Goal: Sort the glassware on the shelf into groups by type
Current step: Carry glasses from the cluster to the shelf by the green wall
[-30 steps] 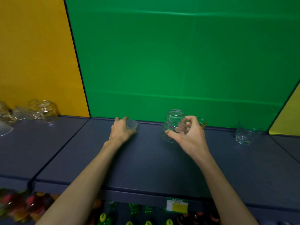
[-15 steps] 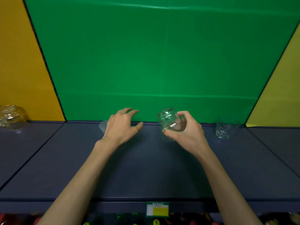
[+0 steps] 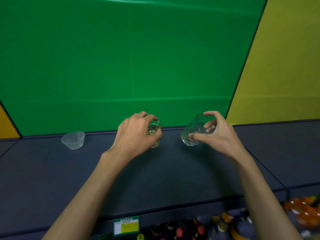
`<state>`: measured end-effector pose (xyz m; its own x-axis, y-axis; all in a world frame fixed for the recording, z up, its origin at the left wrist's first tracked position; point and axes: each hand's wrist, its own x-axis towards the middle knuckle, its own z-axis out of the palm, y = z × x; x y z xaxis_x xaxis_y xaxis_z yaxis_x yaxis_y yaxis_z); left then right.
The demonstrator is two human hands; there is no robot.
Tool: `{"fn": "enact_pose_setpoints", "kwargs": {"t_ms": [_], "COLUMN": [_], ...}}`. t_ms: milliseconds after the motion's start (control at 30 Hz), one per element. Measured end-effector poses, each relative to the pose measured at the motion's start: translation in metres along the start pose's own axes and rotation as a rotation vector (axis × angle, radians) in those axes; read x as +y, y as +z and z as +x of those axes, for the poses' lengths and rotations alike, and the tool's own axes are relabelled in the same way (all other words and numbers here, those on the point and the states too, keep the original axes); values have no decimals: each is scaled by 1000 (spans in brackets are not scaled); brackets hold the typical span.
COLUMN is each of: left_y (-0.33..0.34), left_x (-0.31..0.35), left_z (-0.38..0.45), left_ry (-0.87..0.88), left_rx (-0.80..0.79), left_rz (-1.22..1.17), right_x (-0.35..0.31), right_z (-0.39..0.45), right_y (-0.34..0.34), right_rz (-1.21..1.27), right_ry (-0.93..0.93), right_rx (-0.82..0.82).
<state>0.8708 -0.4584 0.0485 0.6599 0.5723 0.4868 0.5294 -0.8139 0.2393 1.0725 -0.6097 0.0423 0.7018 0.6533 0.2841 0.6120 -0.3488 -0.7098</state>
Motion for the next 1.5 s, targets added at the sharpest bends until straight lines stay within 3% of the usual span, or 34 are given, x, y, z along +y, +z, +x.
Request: {"fn": "enact_pose_setpoints", "kwargs": {"t_ms": [500,1100,1367,1500], "left_y": [48,49,41,36], "left_x": [71,65,62,61], "left_z": [13,12,5,2], "left_ry": [32,-92,-141,-159], "left_rx": [-140,-155,-148,-130], "left_rz": [68,139,136,129], "right_x": [99,131,131,112], "right_z": [62,114,112,102], "right_y": [-27,-12,-8,-7], "right_rz": [-191,-165,-266,-397], "right_ry": [189,226,174,4], "right_rx": [74,37,-16,82]}}
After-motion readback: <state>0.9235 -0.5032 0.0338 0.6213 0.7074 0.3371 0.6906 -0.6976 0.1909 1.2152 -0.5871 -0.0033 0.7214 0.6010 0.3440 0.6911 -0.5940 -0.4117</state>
